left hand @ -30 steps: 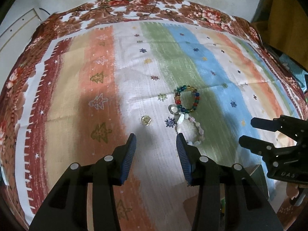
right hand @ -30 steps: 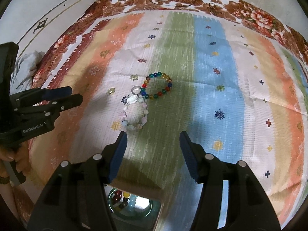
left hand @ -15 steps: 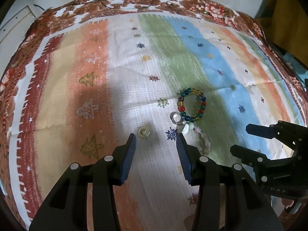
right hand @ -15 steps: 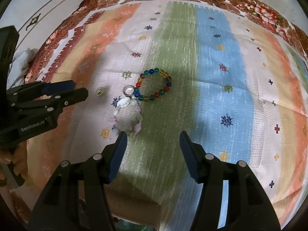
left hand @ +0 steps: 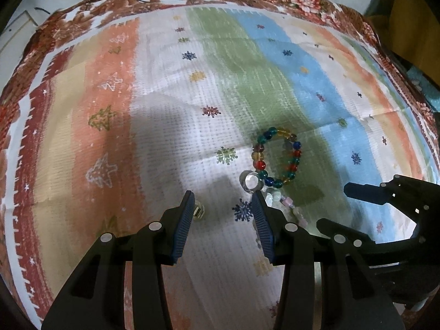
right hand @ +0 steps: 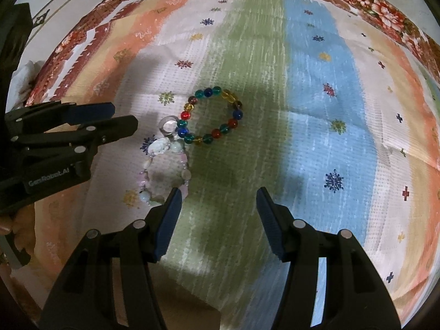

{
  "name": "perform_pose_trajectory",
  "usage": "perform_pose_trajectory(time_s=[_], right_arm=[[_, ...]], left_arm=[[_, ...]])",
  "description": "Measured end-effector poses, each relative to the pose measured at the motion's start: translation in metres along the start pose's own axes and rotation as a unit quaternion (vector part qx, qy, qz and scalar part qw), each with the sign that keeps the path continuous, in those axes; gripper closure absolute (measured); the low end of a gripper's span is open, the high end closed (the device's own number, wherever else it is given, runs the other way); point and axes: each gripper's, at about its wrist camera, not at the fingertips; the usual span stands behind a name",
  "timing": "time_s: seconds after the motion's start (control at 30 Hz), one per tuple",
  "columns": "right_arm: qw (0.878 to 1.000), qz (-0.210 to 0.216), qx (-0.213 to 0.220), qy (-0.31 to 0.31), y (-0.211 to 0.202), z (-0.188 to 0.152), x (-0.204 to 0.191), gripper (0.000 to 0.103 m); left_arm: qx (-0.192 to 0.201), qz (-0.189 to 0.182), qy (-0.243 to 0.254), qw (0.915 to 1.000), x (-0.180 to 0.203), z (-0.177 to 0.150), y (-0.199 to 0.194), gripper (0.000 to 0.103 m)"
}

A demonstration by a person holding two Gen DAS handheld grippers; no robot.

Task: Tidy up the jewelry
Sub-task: 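Move both open tools back toward the white bead bracelet and silver ring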

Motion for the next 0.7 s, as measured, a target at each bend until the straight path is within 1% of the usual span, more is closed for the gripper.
perform_pose_trajectory(time_s=[0.13, 0.47, 0.7], right_arm=[[1.0, 0.001, -0.006, 0.0, 0.007, 0.002, 0.001, 0.046], [1.0, 0.004, -0.016, -0.006, 0.019, 0.005, -0.003, 0.046], [1.0, 0.011, -0.023, -0.005, 0.021, 0.005, -0.003, 0.046]], left_arm=[[-0.007, -0.001, 0.002, 1.0, 0.001, 0.001, 0.011, 0.06], [-0.007, -0.011, 0.005, 0.9999, 0.007, 0.009, 0.023, 0.06], [-0.021, -0.006, 0.009, 0.9997, 0.007, 0.006, 0.037, 0.06]])
Point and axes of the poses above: each gripper's, at about its wrist camera, not at the fingertips, and y roughly the way its jaws point, x to its right, z to its top, and after that the axes turned 15 degrees about x, right-handed
